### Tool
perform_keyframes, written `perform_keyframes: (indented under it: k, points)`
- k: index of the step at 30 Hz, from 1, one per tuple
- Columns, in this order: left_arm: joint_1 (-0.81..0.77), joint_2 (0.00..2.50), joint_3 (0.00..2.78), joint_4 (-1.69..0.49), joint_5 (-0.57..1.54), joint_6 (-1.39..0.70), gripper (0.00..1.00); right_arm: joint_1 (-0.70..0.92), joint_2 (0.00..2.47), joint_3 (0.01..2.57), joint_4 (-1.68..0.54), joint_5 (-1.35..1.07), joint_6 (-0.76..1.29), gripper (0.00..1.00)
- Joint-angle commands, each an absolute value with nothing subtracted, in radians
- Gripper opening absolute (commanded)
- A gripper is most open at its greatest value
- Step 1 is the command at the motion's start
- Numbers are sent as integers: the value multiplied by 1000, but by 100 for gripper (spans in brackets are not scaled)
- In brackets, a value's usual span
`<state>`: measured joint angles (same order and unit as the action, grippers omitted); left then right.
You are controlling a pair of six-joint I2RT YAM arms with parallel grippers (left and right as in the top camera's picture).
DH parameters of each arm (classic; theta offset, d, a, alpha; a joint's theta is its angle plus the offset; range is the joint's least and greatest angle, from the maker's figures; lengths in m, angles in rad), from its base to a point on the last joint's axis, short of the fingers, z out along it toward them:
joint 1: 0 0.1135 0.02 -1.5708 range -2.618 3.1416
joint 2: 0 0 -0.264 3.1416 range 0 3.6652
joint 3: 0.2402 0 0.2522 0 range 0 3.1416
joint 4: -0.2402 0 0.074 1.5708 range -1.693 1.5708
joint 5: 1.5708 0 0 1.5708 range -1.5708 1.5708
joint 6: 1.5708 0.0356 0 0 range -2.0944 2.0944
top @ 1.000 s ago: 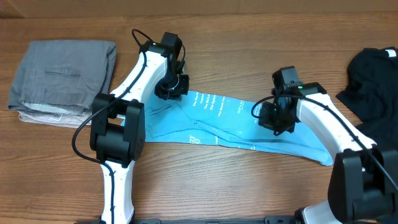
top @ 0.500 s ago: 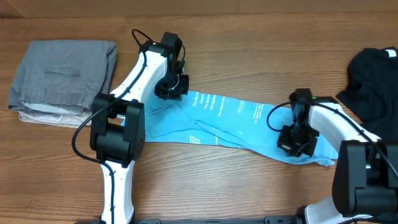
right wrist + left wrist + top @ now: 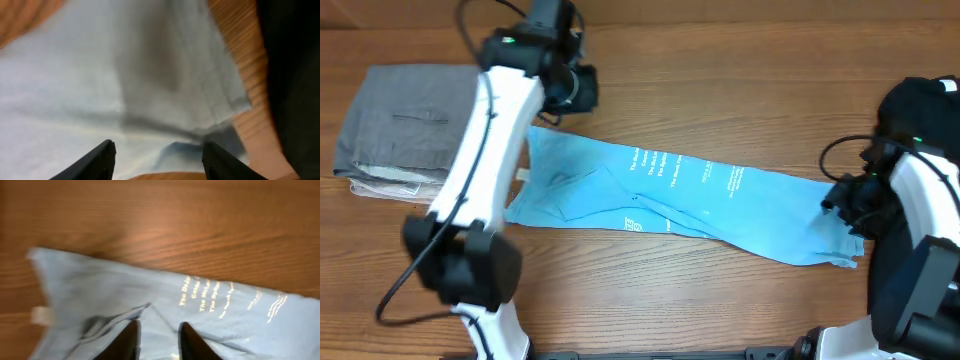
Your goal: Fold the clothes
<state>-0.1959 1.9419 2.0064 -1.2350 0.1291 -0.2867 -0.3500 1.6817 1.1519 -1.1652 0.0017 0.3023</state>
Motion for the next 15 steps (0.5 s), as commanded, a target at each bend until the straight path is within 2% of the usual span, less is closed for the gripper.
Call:
perform_keyframes:
  k: [1, 4, 5, 7, 15]
  points:
    - [-138, 1901, 2019, -1261, 47, -330, 56, -397, 1665, 1153, -1132, -85, 181, 61]
    - [-92, 1906, 2016, -1278, 39, -329, 93, -408, 1665, 1137, -1088, -88, 130, 61]
    - [-78, 1909, 2016, -1283, 32, -329, 100, -408, 1665, 1129, -1070, -82, 120, 61]
    - [-59, 1913, 2013, -1290, 17, -329, 100, -408, 1665, 1110, -1036, -51, 118, 67]
    - [-34, 1913, 2012, -1298, 11, -329, 100, -408, 1665, 1001, -883, 44, 119, 72]
